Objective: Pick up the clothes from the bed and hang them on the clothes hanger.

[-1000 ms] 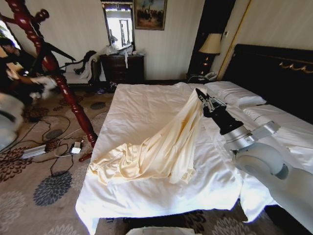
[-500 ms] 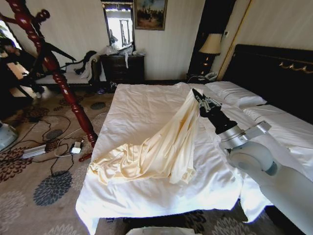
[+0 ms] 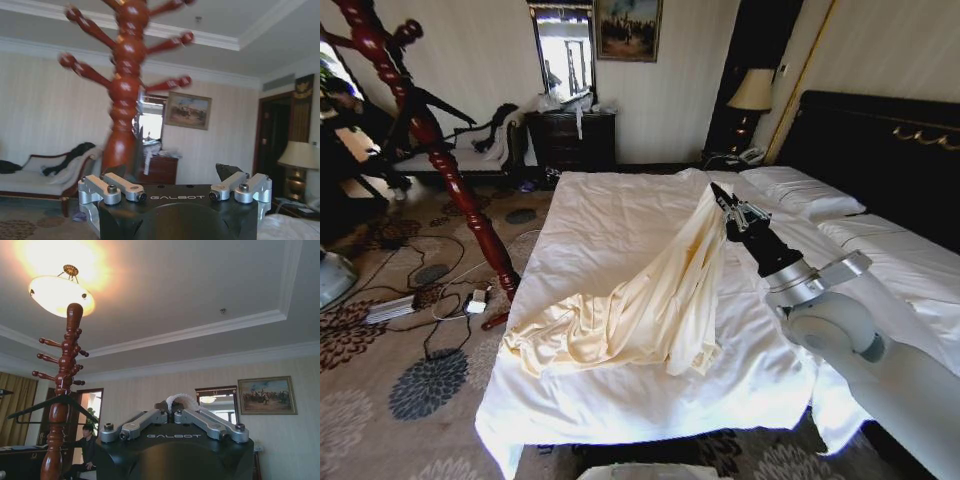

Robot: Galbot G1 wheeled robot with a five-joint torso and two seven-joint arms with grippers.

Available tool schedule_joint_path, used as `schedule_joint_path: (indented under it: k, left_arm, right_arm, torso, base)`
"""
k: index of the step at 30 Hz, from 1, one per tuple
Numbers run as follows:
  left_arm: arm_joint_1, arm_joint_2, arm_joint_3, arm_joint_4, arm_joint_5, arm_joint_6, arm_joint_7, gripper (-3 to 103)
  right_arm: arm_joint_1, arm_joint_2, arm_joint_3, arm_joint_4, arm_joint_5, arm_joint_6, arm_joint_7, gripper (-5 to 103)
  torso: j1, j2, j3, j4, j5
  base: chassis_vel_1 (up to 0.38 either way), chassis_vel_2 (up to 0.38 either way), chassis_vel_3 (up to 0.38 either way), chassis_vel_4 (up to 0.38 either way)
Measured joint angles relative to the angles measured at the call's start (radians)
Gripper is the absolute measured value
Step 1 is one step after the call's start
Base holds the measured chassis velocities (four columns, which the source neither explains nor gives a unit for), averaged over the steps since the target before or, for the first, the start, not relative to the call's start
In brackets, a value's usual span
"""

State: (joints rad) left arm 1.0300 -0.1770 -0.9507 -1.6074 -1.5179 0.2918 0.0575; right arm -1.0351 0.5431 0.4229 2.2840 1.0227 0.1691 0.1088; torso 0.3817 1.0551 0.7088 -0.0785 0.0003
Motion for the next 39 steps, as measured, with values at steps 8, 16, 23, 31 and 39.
schedule_joint_path:
  k: [8,16,23,31,39]
  left_arm:
    - [-0.226,-0.223,0.346,-0.088,0.366,-0.097,-0.09,100]
    - [-0.692,-0.217,0.633,0.044,0.29,-0.058,-0.118,100]
    - [-1.097,-0.197,0.923,0.243,0.287,0.068,-0.113,100]
    - [-1.298,-0.318,1.113,0.511,0.276,0.194,-0.116,100]
    - [-1.387,-0.415,1.183,0.583,0.305,0.302,-0.203,100]
  right_arm:
    - [-0.047,0.007,0.017,-0.008,-0.021,0.0,-0.001,1]
    - [-0.049,0.007,0.017,-0.013,-0.024,0.0,0.0,1]
    - [-0.058,0.016,0.021,-0.018,-0.031,0.0,0.0,1]
    - [-0.07,0.029,0.02,-0.026,-0.051,0.004,-0.005,1]
    - [-0.076,0.028,0.019,-0.048,-0.072,0.022,-0.021,1]
  torso:
    - [0.0,0.0,0.0,0.0004,-0.0005]
    - [0.0,0.0,0.0,0.0006,-0.0005]
    - [0.0,0.0,0.0,0.0005,0.0]
    - [0.0,0.0,0.0,0.0003,-0.0009]
    - [0.0,0.0,0.0,0.0003,-0.0003]
  base:
    - [0.0,0.0,0.0,0.0]
    - [0.0,0.0,0.0,0.0]
    - [0.0,0.0,0.0,0.0]
    - [0.0,0.0,0.0,0.0]
    - [0.0,0.0,0.0,0.0]
